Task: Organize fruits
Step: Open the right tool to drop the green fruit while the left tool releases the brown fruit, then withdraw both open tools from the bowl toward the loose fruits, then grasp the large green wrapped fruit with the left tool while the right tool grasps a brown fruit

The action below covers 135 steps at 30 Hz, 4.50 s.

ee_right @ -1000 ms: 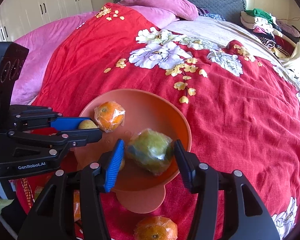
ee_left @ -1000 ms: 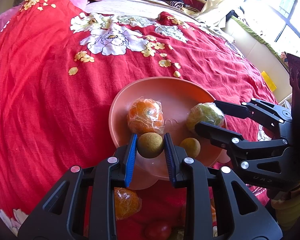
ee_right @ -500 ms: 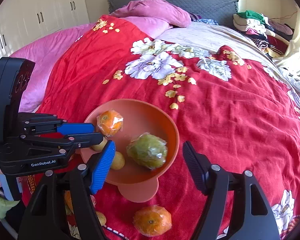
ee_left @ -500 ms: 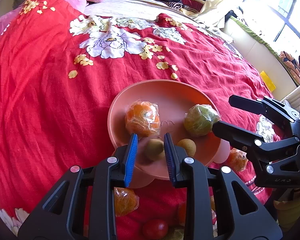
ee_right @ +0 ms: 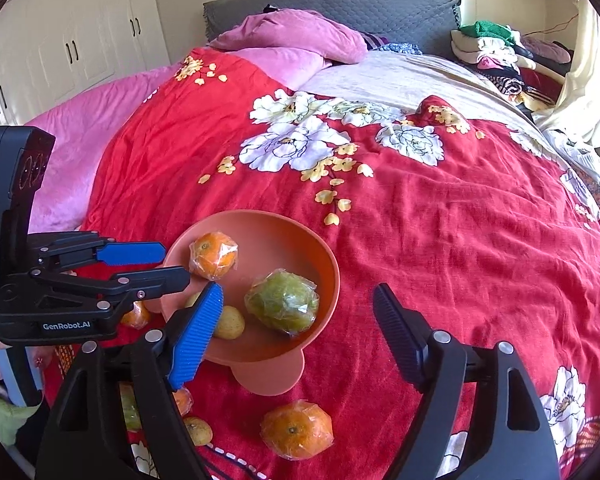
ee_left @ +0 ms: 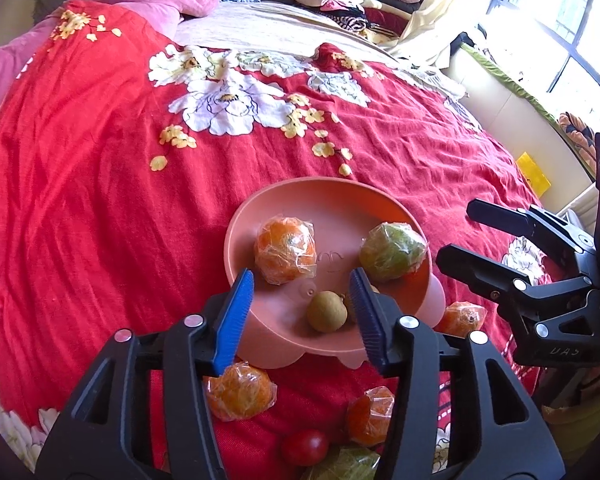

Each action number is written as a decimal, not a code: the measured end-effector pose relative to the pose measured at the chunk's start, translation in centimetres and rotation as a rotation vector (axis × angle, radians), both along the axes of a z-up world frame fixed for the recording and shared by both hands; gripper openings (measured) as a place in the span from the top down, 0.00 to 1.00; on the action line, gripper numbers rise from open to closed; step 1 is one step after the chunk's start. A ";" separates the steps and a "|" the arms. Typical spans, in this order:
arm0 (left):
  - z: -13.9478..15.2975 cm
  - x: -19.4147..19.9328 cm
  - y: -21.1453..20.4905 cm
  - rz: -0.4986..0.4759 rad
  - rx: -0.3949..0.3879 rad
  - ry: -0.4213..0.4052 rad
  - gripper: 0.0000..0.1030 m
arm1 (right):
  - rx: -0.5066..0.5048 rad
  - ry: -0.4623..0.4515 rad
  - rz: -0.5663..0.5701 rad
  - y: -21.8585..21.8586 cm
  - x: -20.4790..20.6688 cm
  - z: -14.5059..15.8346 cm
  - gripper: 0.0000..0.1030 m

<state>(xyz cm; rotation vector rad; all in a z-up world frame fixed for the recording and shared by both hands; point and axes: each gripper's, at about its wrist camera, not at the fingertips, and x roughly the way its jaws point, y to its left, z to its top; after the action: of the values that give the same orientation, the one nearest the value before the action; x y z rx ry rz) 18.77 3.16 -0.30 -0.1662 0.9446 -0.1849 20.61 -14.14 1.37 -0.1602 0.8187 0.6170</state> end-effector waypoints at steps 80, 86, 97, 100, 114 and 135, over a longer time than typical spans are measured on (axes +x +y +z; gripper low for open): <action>2.6 -10.6 0.4 0.068 0.030 -0.029 0.09 | -0.025 -0.020 0.063 -2.1 -9.4 0.6 0.08; 1.9 -11.3 0.1 0.058 0.039 -0.004 0.09 | -0.036 -0.011 0.062 -2.3 -9.7 0.1 0.07; 0.0 -12.5 -0.7 0.021 0.038 0.049 0.10 | -0.053 0.008 0.079 -2.4 -10.5 -0.7 0.07; -0.5 -12.7 -1.1 0.005 0.036 0.061 0.10 | -0.061 0.015 0.084 -2.5 -10.7 -1.1 0.07; -2.9 -12.1 -3.8 -0.072 0.030 0.112 0.32 | -0.074 0.051 0.097 -3.7 -11.3 -2.1 0.08; -4.8 -10.1 -2.6 -0.044 0.013 0.128 0.52 | -0.121 0.098 0.260 0.8 -9.4 -4.7 0.58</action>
<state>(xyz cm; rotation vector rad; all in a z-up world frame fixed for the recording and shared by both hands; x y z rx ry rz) 8.67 0.52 -5.06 -0.1470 1.0773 -0.2107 11.20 -13.30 -3.35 -0.3527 0.9384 0.8246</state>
